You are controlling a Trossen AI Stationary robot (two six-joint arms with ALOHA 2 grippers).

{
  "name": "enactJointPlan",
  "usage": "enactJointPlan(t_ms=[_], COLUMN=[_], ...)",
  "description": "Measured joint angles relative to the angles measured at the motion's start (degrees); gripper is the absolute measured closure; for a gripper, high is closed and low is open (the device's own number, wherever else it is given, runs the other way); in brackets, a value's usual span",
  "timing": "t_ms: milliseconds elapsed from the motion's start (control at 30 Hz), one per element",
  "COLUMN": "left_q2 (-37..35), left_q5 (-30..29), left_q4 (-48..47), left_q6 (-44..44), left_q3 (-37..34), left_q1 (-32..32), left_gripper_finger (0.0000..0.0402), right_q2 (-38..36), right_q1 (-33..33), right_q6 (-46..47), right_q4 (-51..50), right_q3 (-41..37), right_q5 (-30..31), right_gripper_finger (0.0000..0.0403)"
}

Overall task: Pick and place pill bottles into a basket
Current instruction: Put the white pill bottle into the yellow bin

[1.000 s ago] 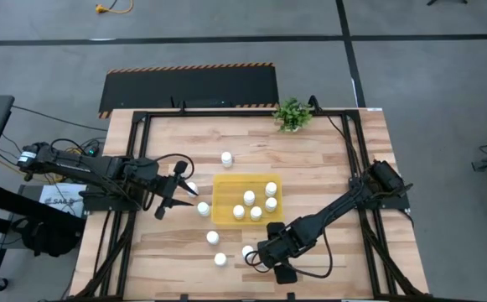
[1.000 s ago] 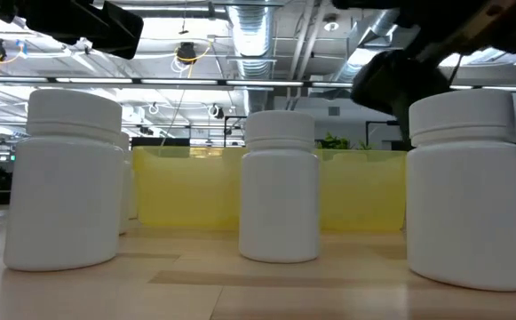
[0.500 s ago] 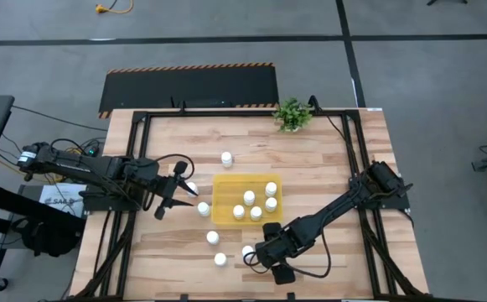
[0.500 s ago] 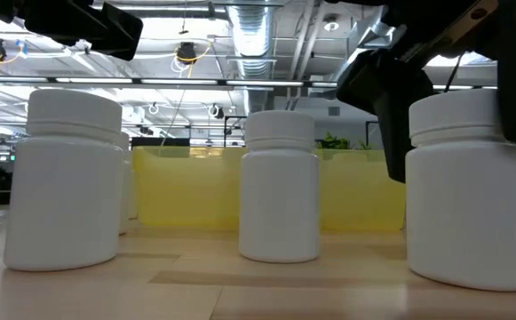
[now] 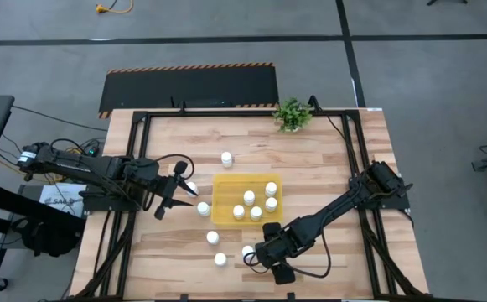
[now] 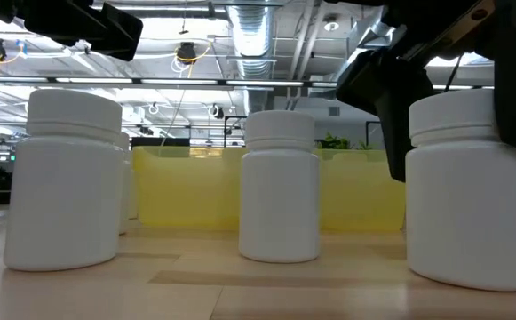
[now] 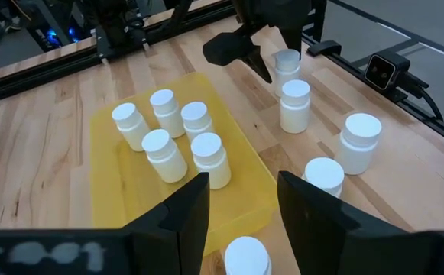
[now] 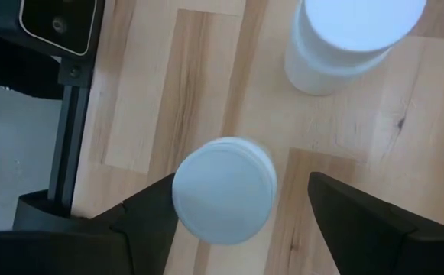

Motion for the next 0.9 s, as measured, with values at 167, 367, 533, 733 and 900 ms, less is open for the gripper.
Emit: enactJointPlan(t_ms=[167,367,533,733,900], left_q2=[0.01,0.01,0.00,-0.01,0.01], left_q5=[0.00,0.00,0.00,0.00,-0.01], left_q4=[0.00,-0.02,-0.02,-0.04,-0.04], left_q6=[-0.51,-0.66,-0.67,-0.68,-0.68], left_q3=[0.00,0.00,-0.02,-0.02,-0.02], left_q1=[0.00,0.00,0.00,-0.02,0.00], left_gripper_finger=[0.0257,0.0257,0.0257,0.0257,0.0257], right_q2=[0.00,0.00,-0.04,-0.22,-0.22], right_q1=[0.00,0.00,0.00,-0.11,-0.90], right_q6=[0.00,0.00,0.00,0.26,2.89], right_q4=[0.02,0.02,0.21,1.12,1.40], right_q3=[0.00,0.00,0.02,0.08,0.09], right_q5=[-0.02,-0.02,-0.02,-0.02,-0.26], right_gripper_finger=[0.0151,0.0192,0.0229,0.0238,0.0234])
